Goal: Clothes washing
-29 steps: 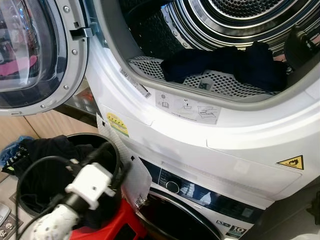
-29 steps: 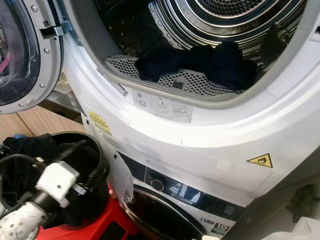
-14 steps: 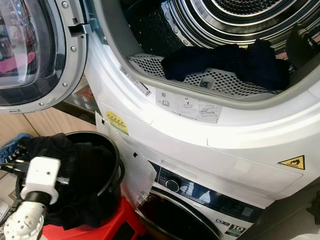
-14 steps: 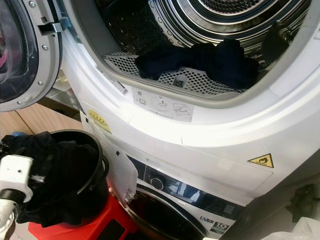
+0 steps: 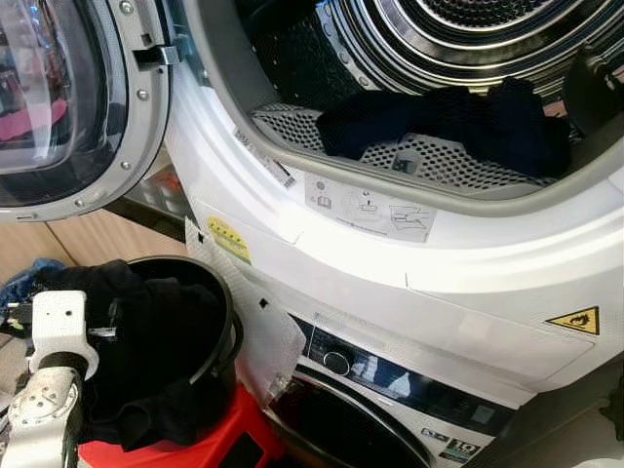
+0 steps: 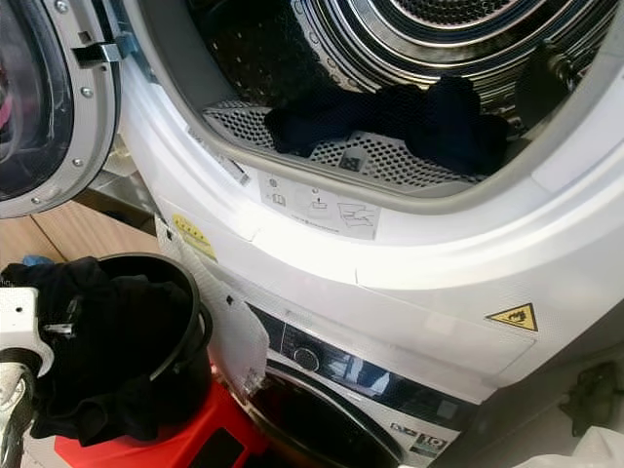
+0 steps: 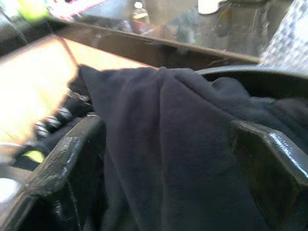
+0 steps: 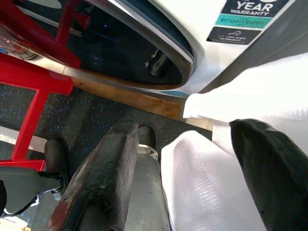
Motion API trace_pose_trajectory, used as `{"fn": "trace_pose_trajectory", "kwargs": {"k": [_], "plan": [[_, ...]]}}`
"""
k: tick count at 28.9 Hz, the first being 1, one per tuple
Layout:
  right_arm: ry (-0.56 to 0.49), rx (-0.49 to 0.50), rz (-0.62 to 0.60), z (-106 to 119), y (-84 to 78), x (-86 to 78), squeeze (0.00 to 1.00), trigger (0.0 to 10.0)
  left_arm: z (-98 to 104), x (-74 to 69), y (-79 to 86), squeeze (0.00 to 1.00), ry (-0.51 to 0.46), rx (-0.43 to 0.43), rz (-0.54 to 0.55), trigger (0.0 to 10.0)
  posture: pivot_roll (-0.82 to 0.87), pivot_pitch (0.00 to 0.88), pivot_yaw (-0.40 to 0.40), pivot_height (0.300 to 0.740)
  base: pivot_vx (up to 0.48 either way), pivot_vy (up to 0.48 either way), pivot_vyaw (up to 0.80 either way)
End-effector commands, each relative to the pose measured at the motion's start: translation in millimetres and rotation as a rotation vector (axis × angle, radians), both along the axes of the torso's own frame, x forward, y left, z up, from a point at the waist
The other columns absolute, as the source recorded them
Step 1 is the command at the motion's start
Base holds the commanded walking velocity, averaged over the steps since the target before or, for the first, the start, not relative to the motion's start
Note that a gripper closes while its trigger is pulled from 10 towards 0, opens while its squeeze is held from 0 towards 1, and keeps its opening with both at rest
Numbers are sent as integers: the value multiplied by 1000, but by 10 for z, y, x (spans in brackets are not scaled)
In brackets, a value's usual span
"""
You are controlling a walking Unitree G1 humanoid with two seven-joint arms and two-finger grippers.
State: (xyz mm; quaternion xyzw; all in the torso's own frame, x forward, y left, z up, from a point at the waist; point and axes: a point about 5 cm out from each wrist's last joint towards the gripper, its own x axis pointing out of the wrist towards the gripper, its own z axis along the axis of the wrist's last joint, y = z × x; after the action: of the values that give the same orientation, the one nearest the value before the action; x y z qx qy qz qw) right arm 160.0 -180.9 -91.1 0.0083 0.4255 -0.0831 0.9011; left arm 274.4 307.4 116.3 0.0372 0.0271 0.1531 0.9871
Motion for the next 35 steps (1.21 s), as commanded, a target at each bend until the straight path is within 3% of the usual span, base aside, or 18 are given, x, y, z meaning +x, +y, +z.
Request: {"fn": "trace_pose_trajectory", "kwargs": {"k": [1,4,9,17,21,22,23,24,35], "plan": [[18,6,-7,-22,20,-43,0,10000,60,25,33,1000,-23,-36,-44,10000,104,129,33,740,0,0,0],[20,8,-6,-25,23,-49,0,10000,86,27,66,1000,-26,-13,-11,10000,102,133,34,740,0,0,0],[25,9,-9,-35,21,-78,0,10000,80,-10,249,1000,-35,-58,74,10000,106,141,31,740,0,0,0],[33,9,-10,-45,22,-102,0,10000,46,-2,293,1000,-38,-118,44,10000,103,141,32,740,0,0,0],[30,8,-10,-44,24,-99,0,10000,-15,18,288,1000,5,-133,16,10000,103,142,32,740,0,0,0],[29,9,-11,-43,24,-99,0,10000,-41,20,285,224,16,-144,13,10000,103,142,32,740,0,0,0],[29,9,-11,-43,24,-99,0,10000,-41,20,285,224,16,-144,13,10000,103,142,32,740,0,0,0],[29,8,-12,-43,25,-99,0,10000,-76,20,295,0,30,-156,14,10000,101,142,35,740,0,0,0],[31,8,-18,-50,16,-121,0,10000,-189,80,374,0,74,-249,67,10000,95,141,33,740,0,0,0]]}}
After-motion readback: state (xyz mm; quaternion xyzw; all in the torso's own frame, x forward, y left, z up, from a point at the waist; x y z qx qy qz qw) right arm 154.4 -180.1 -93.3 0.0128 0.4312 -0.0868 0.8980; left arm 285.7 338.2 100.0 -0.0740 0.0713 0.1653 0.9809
